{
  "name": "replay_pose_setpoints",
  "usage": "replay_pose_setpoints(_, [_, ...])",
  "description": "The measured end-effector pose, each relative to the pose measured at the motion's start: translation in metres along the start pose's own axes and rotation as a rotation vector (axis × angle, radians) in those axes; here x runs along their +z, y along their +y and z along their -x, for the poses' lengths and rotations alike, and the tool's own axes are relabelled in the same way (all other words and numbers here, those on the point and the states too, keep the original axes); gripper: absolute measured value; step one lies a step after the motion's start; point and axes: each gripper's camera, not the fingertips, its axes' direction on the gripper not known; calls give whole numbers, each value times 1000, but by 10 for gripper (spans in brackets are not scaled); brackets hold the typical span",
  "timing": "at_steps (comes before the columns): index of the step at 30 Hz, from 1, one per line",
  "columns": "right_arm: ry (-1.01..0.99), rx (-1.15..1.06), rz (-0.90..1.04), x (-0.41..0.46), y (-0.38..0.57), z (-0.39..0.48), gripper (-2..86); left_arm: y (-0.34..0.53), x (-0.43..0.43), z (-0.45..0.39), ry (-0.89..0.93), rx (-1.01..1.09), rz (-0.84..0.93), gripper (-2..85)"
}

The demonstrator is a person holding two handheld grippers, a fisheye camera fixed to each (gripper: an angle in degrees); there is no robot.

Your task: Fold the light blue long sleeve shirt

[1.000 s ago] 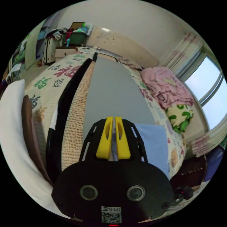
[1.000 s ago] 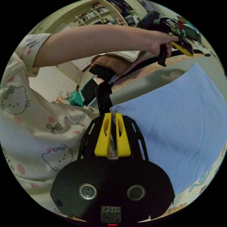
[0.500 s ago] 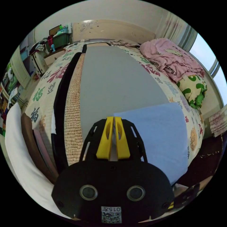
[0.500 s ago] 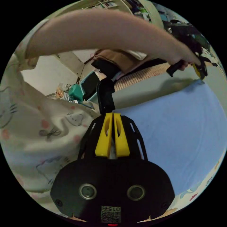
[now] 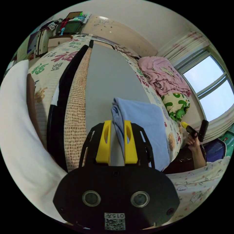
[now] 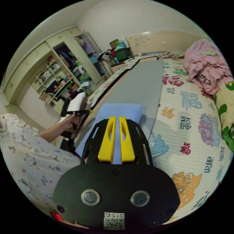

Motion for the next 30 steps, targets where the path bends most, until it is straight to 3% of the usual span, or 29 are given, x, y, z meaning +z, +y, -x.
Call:
replay_pose_setpoints(4, [3,-46,47,62,-46,-33,1,-8,36,-13,10,29,23,90])
replay_pose_setpoints(9, [249,-59,162,167,-74,-89,-3,-16,78,-26,-6,45,44,107])
replay_pose_setpoints(13, [265,-47,177,171,-85,-120,3,-8,100,-18,-8,23,47,127])
replay_pose_setpoints(18, [129,182,25,126,-76,-215,109,10,113,2,36,-36,37,153])
replay_pose_setpoints(21, [-10,303,122,139,-67,-283,149,23,128,13,91,-70,43,162])
replay_pose_setpoints(30, [-246,487,221,195,-21,-411,137,50,167,32,296,-137,76,168])
